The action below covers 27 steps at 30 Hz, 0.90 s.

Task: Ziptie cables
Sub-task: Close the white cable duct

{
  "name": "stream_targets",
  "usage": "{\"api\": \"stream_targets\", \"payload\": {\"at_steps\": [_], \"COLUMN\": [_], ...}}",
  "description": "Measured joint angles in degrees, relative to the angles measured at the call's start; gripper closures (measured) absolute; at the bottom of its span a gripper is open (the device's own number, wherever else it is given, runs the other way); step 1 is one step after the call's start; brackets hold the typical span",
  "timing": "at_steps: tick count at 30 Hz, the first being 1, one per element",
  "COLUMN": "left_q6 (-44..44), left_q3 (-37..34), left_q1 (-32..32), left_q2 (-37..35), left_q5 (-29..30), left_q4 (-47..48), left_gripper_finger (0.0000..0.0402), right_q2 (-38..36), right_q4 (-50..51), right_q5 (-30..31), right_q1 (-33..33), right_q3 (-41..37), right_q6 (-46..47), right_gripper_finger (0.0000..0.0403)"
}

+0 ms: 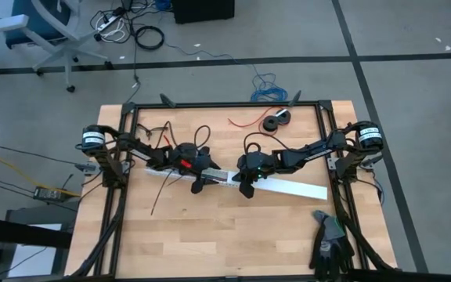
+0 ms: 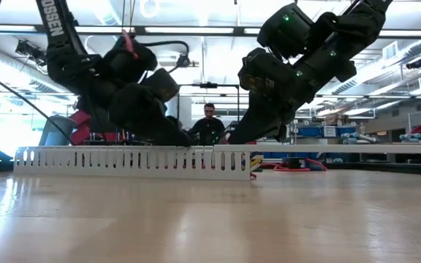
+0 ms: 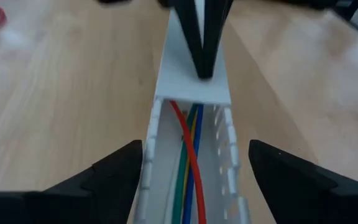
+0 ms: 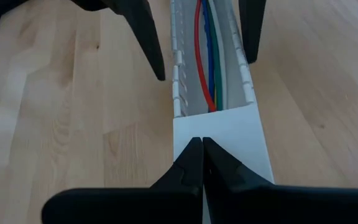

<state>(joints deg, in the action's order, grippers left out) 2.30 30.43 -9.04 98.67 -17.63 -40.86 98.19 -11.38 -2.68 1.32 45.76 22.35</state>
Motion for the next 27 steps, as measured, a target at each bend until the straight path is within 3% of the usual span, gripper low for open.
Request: {"api": "stream_targets", "payload": {"at_steps": [18, 27], "left_q6": [0.1, 0.5], "left_q3": [3.0, 3.0], "left_q1": [0.9, 0.9], "left_q2": [6.1, 6.1], "left_q5": [-0.1, -0.2], "left_q4": [-2.4, -2.8], "left_gripper_finger": [0.0097, 0.0137], "right_q2": [0.0, 0.0], "right_q4": [-0.6, -0.8], "right_q5": [0.0, 0.0], "right_q1": [0.0, 0.0], "right_q3": [-0.1, -0.1], "right_q6": [0.0, 0.0], "right_gripper_finger": [0.0403, 0.0403]}}
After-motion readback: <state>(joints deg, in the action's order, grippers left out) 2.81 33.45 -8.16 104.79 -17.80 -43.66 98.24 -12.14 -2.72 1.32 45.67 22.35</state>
